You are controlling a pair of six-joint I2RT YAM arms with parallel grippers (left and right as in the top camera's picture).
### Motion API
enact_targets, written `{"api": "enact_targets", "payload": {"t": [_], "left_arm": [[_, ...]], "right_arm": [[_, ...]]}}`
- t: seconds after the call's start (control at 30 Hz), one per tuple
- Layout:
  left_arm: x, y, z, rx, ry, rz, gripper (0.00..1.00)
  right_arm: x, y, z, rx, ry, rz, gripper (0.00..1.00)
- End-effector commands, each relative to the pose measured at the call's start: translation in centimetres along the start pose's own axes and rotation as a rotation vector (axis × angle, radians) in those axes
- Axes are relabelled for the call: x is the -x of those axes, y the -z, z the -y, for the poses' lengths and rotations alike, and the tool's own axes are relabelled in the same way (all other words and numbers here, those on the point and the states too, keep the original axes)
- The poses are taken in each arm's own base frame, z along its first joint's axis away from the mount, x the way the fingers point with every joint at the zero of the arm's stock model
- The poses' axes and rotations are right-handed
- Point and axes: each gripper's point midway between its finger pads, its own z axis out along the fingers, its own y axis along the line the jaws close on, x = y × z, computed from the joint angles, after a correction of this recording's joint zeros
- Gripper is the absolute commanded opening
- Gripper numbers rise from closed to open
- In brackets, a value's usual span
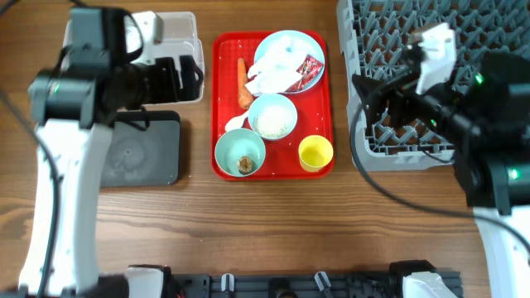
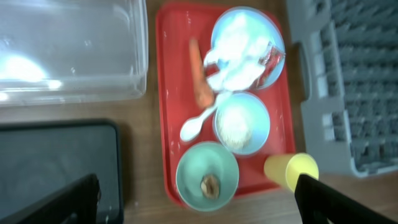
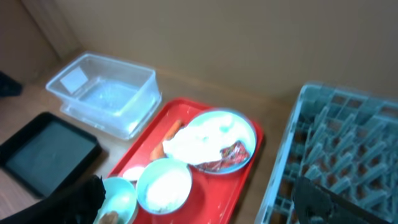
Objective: Sort waste into correct bins and load items into the dishwasher rack
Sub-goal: 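Reach the left gripper to the plate and grasp the white tissue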
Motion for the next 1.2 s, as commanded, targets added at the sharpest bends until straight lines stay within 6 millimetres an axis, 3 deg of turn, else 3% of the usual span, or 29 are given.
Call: {"api": "enact_targets", "payload": {"t": [0.0,0.03,0.17,0.27,0.4,0.47,0.57,0.7,0.8,0.9,1.03,1.17], "left_arm": [[-0.3,-6.4,0.2,-0.015,0.008,-0.18,1.0],[-0.9,-8.2,0.6,-0.059,0.049,-0.238,1.0],[-1.5,-11.4,0.7,-0.095,0.084,-0.302,1.0],[-1.0,-13.6,1.8,-0.11,0.047,-0.29,1.0],[-0.3,-15.7,2.4,0.02,-0.002,-0.233,0.99],[1.3,-17.5,4.1,0.121,-0.105,-0.159,1.0],[3.3,-20.2,6.0,0.166,-0.208,-0.073,1.0],[4.8,-26.5,9.1,0.12,-0.312,0.027,1.0],[3.8,-31.1,10.5,0.091,-0.37,0.045,1.0],[1.7,-34.0,12.0,0.074,-0.429,0.024,1.0],[-0.6,-37.0,13.4,0.054,-0.47,0.011,1.0],[-2.1,-39.1,12.7,0.063,-0.472,-0.02,1.0]], "right_arm": [[-2.7,-5.5,2.0,0.03,-0.093,-0.177,1.0],[-3.5,-6.4,2.3,0.032,-0.128,-0.207,1.0],[-6.5,-9.6,3.5,0.032,-0.238,-0.306,1.0],[-6.3,-9.9,4.6,0.007,-0.26,-0.288,1.0],[-4.1,-7.4,8.7,-0.1,-0.385,-0.176,1.0],[-3.2,-4.6,11.3,-0.151,-0.435,-0.114,1.0],[-3.5,-3.0,12.0,-0.159,-0.467,-0.109,1.0],[-5.3,-2.3,11.5,-0.163,-0.52,-0.18,1.0],[-6.0,-2.3,11.3,-0.161,-0.538,-0.206,1.0],[-6.0,-2.3,11.3,-0.161,-0.537,-0.206,1.0],[-6.2,-2.1,11.9,-0.201,-0.535,-0.212,1.0],[-6.3,-2.1,12.0,-0.21,-0.534,-0.214,1.0]]}}
